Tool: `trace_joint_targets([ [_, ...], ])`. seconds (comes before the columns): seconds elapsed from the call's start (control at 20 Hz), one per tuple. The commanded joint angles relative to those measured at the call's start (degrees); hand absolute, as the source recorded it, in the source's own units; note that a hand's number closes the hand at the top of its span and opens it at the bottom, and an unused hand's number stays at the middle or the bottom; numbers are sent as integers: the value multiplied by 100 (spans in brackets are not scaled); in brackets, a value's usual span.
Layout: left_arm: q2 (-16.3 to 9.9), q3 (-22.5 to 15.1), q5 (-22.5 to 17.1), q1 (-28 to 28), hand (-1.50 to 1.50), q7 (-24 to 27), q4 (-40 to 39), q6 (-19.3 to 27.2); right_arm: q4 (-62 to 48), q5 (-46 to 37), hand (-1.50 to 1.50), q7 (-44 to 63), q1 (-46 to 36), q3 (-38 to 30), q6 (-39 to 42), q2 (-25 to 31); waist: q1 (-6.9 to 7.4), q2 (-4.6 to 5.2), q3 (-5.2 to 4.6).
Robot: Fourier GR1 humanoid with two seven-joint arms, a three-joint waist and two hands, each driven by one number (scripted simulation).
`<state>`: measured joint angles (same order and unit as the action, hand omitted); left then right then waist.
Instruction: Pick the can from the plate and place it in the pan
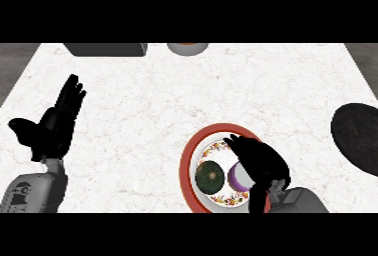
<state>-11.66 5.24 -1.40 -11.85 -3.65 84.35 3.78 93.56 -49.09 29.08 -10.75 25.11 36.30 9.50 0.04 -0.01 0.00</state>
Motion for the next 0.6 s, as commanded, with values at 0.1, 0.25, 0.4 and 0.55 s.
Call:
trace_joint_targets([
  [0.1,75,47,46,-32,0,36,-36,27,-330,239,150,-717,-236,-116,352,32,5,2,0],
  [0.25,154,-30,80,-13,0,57,-59,-27,-481,-310,150,-1451,91,183,-489,354,-3,2,1],
  [0.4,147,34,240,-233,0,388,-535,5,-907,-527,150,-1208,-332,200,-392,-127,-1,6,0],
  [0.55,-17,100,-1,-100,0,-353,248,-135,-830,-597,150,-672,20,89,-619,-470,18,-3,1],
])
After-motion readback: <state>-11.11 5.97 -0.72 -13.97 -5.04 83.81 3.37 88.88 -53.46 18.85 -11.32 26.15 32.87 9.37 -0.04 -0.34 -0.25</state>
